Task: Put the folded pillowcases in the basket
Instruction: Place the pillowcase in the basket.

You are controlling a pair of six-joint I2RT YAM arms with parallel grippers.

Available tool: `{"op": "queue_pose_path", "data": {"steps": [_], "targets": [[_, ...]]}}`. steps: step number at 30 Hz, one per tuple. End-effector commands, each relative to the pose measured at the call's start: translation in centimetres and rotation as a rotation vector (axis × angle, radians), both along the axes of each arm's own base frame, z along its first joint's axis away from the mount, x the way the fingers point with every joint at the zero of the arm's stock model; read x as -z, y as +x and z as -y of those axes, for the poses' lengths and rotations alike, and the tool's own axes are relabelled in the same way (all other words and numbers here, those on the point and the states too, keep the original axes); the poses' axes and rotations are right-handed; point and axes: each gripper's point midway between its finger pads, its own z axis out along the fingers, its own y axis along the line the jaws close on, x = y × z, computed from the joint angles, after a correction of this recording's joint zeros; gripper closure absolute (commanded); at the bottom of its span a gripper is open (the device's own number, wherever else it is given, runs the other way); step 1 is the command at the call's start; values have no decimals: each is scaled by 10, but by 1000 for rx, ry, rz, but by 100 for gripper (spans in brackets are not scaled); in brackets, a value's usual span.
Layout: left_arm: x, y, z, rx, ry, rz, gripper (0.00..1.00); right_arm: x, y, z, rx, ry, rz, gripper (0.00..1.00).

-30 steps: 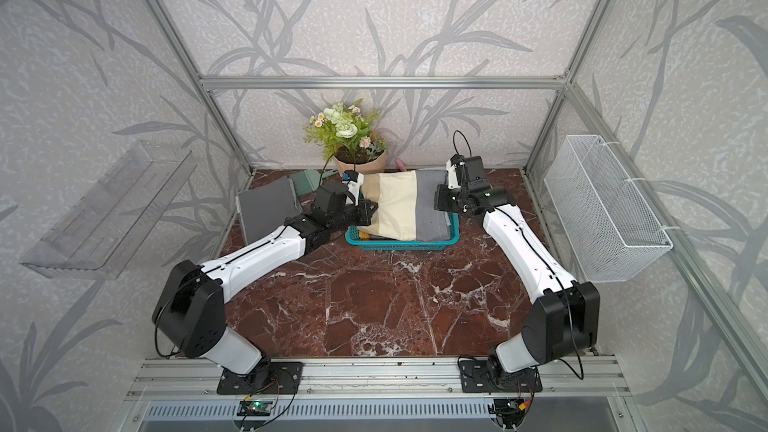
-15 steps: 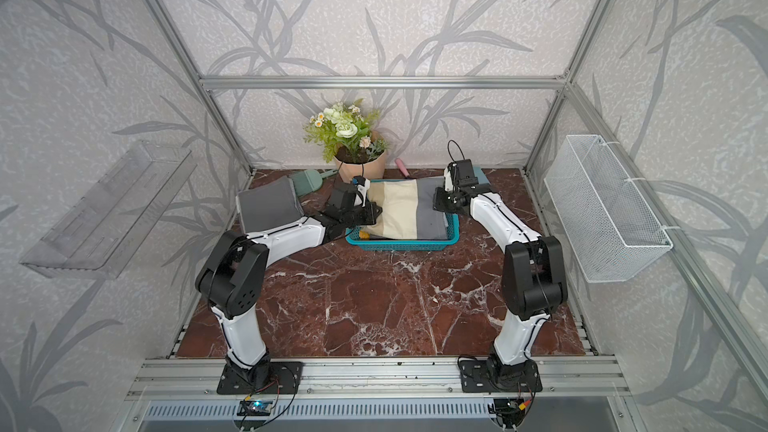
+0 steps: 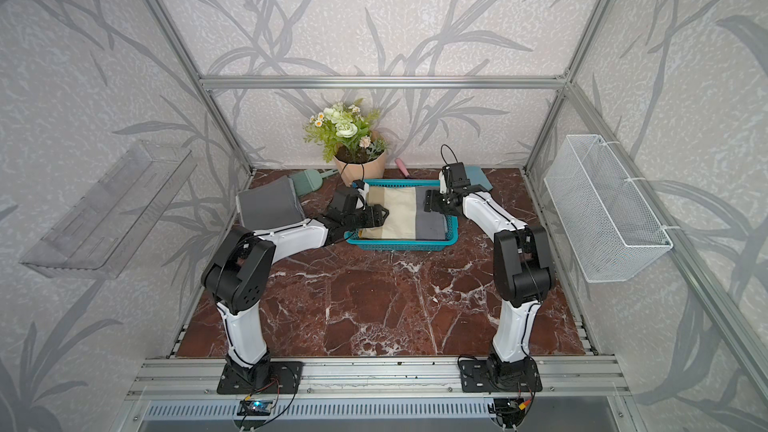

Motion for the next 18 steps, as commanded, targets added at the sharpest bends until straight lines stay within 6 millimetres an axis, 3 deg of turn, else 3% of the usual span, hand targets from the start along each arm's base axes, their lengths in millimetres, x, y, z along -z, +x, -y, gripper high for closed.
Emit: {"op": "queue_pose_path", "data": {"steps": [1, 3, 7, 13, 16, 18], "targets": [[-5, 0, -21, -78, 31, -9, 18, -26, -5, 9, 22, -60, 67, 11], [-17, 3, -22, -90, 35, 0, 17, -41, -9, 0, -13, -64, 111, 4], [-46, 12, -21, -95, 51, 25, 20, -58, -14, -8, -28, -81, 190, 0], [-98, 21, -16, -88, 32, 106, 23, -75, -19, -10, -12, -45, 232, 6], [-109, 26, -13, -87, 6, 137, 27, -74, -21, -18, -29, -18, 240, 24], [-107, 30, -6, -83, -22, 148, 42, -71, -19, -22, -35, -9, 240, 50]]}}
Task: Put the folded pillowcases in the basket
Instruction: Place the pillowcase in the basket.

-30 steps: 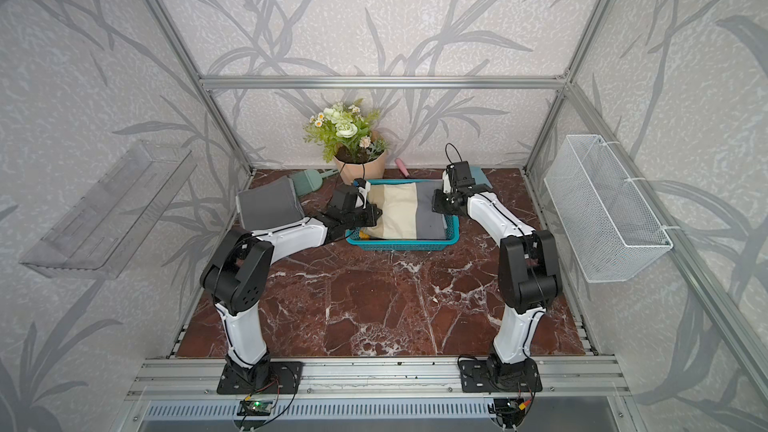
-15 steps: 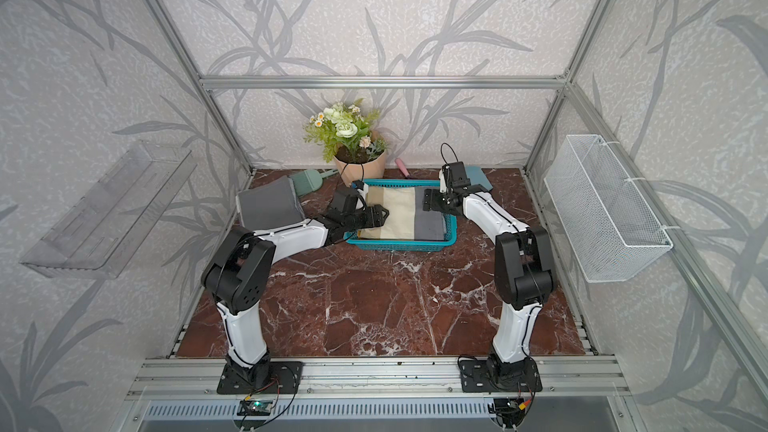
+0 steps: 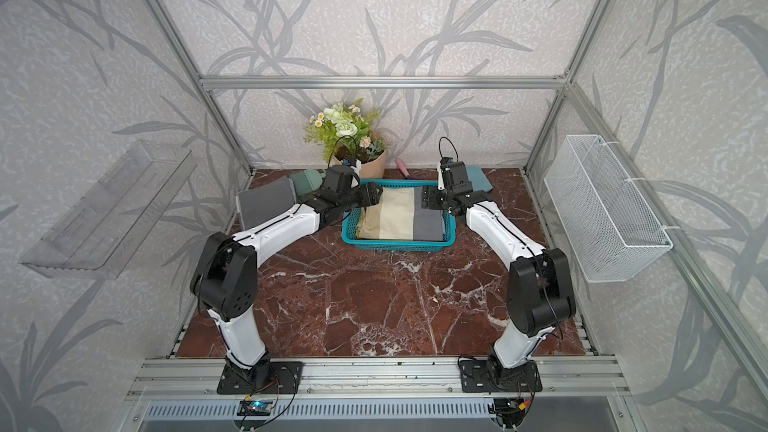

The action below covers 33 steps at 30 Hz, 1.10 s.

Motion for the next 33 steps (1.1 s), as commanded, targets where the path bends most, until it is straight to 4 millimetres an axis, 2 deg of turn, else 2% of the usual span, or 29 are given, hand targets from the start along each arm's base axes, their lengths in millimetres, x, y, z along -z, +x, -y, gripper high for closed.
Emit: {"op": "queue_pose_path", "data": {"steps": [1, 3, 4, 6, 14, 20, 26, 33], "targets": [[-9, 7, 5, -1, -21, 32, 53, -4, 2, -8, -6, 30, 25, 66], [4, 13, 13, 2, -4, 14, 79, 1, 6, -7, 9, 29, 11, 95], [11, 16, 15, 1, 3, 3, 87, 8, 9, -8, 14, 26, -6, 100], [25, 20, 17, -8, 0, -11, 100, 19, 14, -11, 12, 26, -39, 100], [58, 26, 8, -58, 28, -23, 100, 53, 27, -19, 23, 47, -119, 100], [92, 29, -6, -77, 76, -78, 100, 90, 32, -22, 25, 23, -204, 100], [126, 26, -24, -104, 103, -136, 100, 129, 30, -19, 36, -19, -295, 100], [158, 18, -50, -148, 158, -203, 100, 167, 14, -13, 55, -52, -407, 100]]}}
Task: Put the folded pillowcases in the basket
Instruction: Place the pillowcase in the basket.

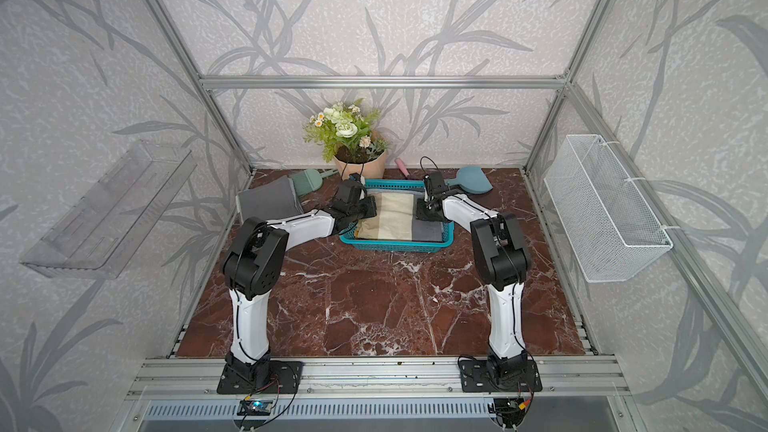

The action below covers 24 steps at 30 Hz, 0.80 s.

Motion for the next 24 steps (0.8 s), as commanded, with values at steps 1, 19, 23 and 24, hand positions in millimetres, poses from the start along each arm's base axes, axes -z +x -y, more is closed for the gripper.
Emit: {"op": "queue_pose_path", "data": {"steps": [1, 19, 23, 24], "targets": [[48, -9, -39, -65, 101, -103, 100, 31, -20, 9, 24, -38, -106, 100], [-112, -8, -31, 31, 31, 179, 17, -133, -17, -29, -96, 56, 269, 0], [-148, -22, -63, -61, 56, 290, 3, -162, -37, -40, -130, 96, 347, 1], [-154, -25, -76, -99, 66, 304, 1, -174, -45, -44, -142, 111, 365, 1]]}}
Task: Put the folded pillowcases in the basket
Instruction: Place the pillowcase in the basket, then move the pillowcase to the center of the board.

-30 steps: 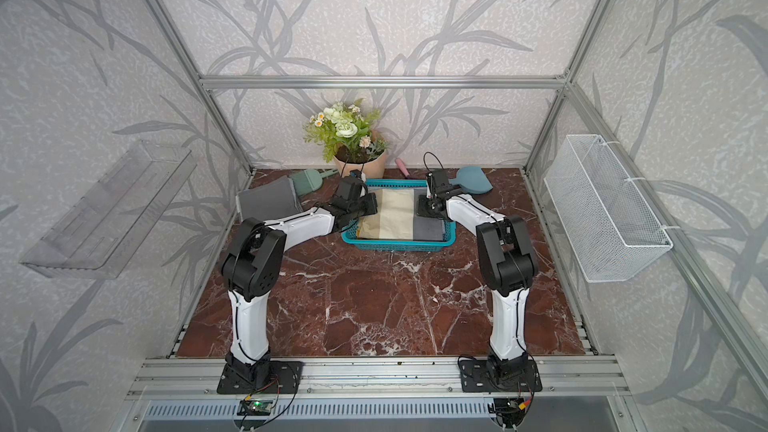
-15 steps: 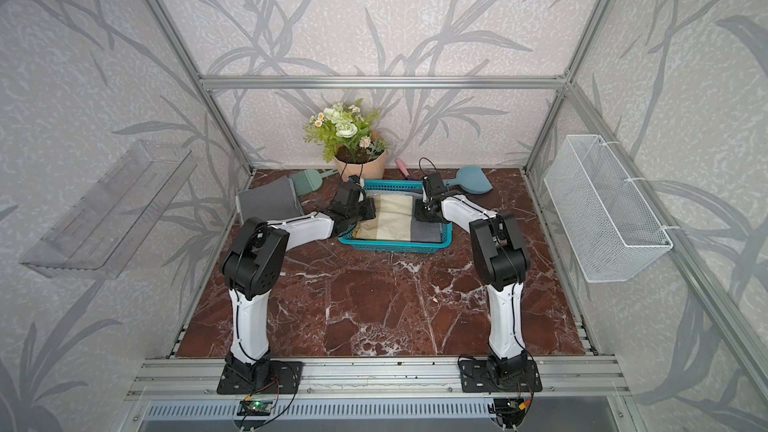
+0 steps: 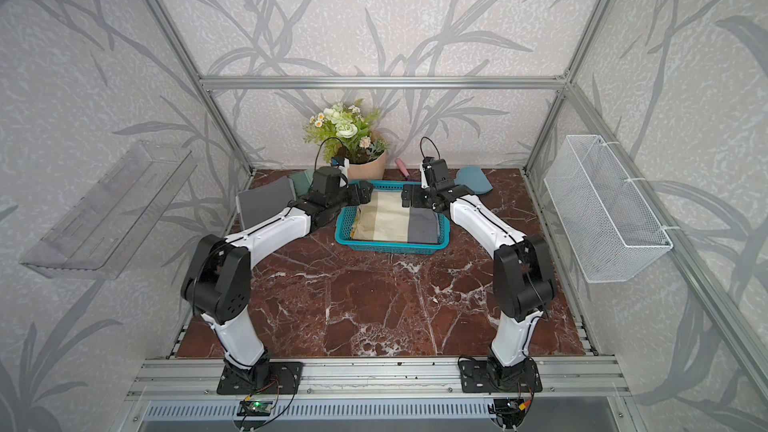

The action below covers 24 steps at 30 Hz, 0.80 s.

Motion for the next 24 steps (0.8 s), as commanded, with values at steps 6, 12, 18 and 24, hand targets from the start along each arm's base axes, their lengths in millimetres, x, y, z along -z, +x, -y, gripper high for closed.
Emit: {"op": "queue_pose_path", "data": {"steps": [6, 12, 18, 24], "targets": [[-7, -28, -152, -460, 27, -17, 0, -32, -61, -26, -119, 22, 60, 1], [45, -68, -268, -845, -106, -107, 0, -13, -100, -25, -138, 38, -1, 1], [95, -88, -325, -1035, -106, -246, 0, 10, -128, -20, -141, 33, -70, 1], [146, -99, -361, -1113, -132, -400, 0, 32, -146, -12, -135, 13, -126, 1]]}}
